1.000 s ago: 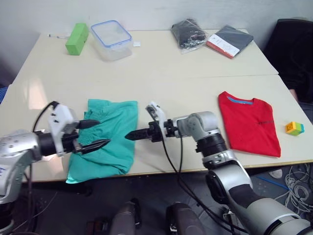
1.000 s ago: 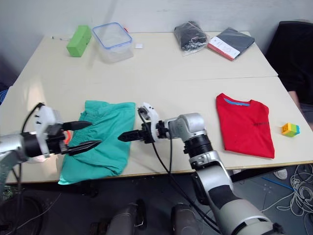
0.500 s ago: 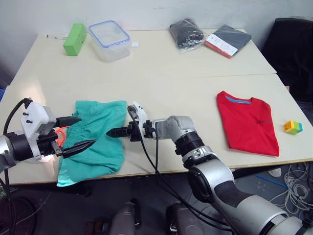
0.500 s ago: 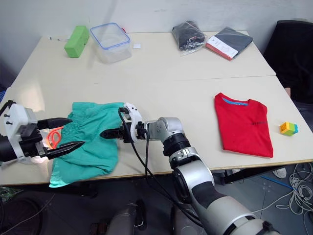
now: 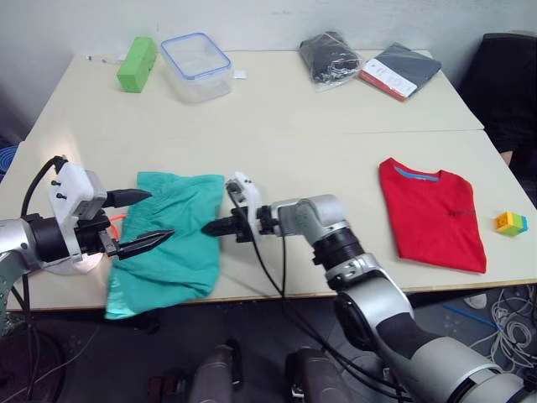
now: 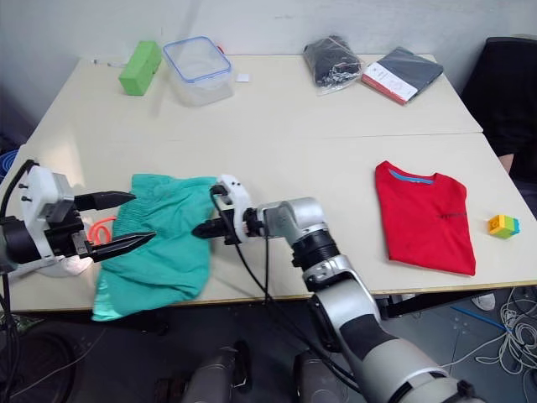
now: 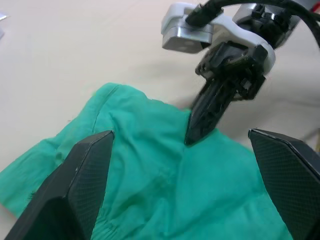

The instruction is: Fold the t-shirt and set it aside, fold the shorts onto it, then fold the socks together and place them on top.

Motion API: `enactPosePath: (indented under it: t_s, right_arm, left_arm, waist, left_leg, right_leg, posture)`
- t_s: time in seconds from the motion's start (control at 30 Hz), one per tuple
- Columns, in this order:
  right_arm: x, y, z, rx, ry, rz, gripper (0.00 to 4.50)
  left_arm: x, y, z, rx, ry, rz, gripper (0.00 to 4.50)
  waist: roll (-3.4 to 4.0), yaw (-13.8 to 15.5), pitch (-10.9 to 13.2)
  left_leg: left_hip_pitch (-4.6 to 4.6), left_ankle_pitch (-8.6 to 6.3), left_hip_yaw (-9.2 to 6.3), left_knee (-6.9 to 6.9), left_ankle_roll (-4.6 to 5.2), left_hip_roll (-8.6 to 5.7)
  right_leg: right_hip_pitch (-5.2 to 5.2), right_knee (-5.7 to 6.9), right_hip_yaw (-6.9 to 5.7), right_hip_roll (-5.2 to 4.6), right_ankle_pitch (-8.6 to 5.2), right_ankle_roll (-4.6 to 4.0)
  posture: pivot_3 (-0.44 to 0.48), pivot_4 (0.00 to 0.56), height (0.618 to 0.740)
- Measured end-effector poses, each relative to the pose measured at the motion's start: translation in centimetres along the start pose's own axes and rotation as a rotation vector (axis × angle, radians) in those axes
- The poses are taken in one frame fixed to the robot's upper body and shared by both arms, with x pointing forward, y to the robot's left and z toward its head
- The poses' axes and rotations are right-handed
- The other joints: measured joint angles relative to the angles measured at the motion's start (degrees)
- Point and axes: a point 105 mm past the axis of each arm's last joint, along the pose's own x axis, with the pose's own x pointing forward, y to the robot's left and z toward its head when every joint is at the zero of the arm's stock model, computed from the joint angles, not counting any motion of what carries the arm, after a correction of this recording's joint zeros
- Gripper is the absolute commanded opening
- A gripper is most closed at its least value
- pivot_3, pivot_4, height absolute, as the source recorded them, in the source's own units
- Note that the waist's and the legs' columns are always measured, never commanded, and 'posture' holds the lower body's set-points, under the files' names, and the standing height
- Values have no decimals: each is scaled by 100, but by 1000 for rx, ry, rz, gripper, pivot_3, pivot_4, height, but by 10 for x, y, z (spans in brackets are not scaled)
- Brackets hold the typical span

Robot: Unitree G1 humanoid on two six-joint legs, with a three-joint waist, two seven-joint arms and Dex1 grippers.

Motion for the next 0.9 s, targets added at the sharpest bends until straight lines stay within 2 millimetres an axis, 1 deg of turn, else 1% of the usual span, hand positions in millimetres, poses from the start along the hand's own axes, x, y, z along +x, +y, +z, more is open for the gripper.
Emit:
enactPosePath:
  t_s: [0.1,0.13,0.17,0.23,0.27,0.3,0.33,0.4,0.53,0.67,0.73,0.77,0.8,0.9]
  right_arm:
    - [-63,-8,14,-137,16,-97,46]
    - [-87,-7,18,-194,22,-133,46]
    - [-101,-6,20,-221,27,-154,46]
    - [-145,-4,17,-290,70,-220,46]
    - [-158,-5,15,-293,85,-245,46]
    - [-181,-5,12,-308,114,-289,46]
    - [-196,-6,10,-306,132,-314,46]
    - [-244,-8,9,-307,163,-424,46]
    - [-301,-5,13,-330,185,-552,46]
    - [-338,-12,8,-339,211,-649,46]
    - [-359,-19,4,-341,226,-708,46]
    - [-375,-27,-2,-331,241,-765,46]
    - [-381,-30,-5,-326,248,-787,46]
    - [-413,-50,-21,-301,282,-912,46]
  left_arm:
    - [14,-15,5,5,-15,-100,4500]
    - [19,-20,8,1,-32,-135,4500]
    - [21,-23,10,-1,-47,-152,4500]
    - [33,-33,19,11,-87,-214,4500]
    - [35,-36,21,14,-95,-228,4500]
    - [41,-39,22,14,-103,-251,4500]
    - [43,-40,23,15,-107,-261,4500]
    - [49,-43,20,12,-104,-283,4500]
    - [55,-40,18,13,-112,-296,4500]
    - [59,-36,18,21,-116,-301,4500]
    - [62,-37,22,39,-124,-316,4500]
    - [65,-38,24,50,-133,-327,4500]
    - [65,-38,25,52,-135,-330,4500]
    - [70,-39,28,53,-152,-352,4500]
  waist:
    - [5,113,7]
    - [5,143,7]
    - [5,150,7]
    - [9,175,10]
    - [9,189,11]
    - [14,190,13]
    - [23,190,19]
    - [33,186,26]
    - [40,141,31]
    - [39,129,31]
    - [41,140,32]
    - [41,144,32]
    - [41,148,32]
    - [47,165,36]
  left_leg:
    - [-10,-8,0,10,15,-6]
    - [-9,-10,0,13,17,-6]
    - [-8,-10,0,12,17,-6]
    - [-6,-11,0,14,17,-3]
    - [-3,-11,2,14,17,-3]
    - [2,-11,5,15,17,-2]
    - [0,-10,7,16,17,-2]
    - [4,-10,14,19,18,2]
    - [10,-9,18,27,17,7]
    - [11,-10,19,40,21,7]
    - [12,-10,20,44,23,5]
    - [11,-10,19,46,23,6]
    - [12,-10,19,47,24,5]
    - [11,-10,21,56,25,5]
  right_leg:
    - [2,-18,2,-5,1,1]
    - [5,-25,1,-6,1,2]
    - [6,-27,1,-6,1,2]
    - [11,-32,-1,-2,1,2]
    - [15,-35,0,-1,1,2]
    - [18,-34,1,1,1,1]
    - [16,-35,2,2,1,2]
    - [18,-37,6,5,1,2]
    - [24,-35,9,10,1,2]
    - [31,-35,12,9,1,3]
    - [35,-35,12,7,2,5]
    - [36,-35,12,7,2,5]
    - [37,-35,12,8,2,5]
    - [38,-31,12,8,2,6]
  posture:
    - [0,150,740]
    - [0,150,740]
    - [0,150,740]
    - [0,150,740]
    - [0,150,740]
    - [0,150,740]
    - [0,150,740]
    - [0,150,740]
    - [0,150,740]
    - [0,150,740]
    - [0,150,740]
    - [0,150,740]
    - [0,150,740]
    - [0,150,740]
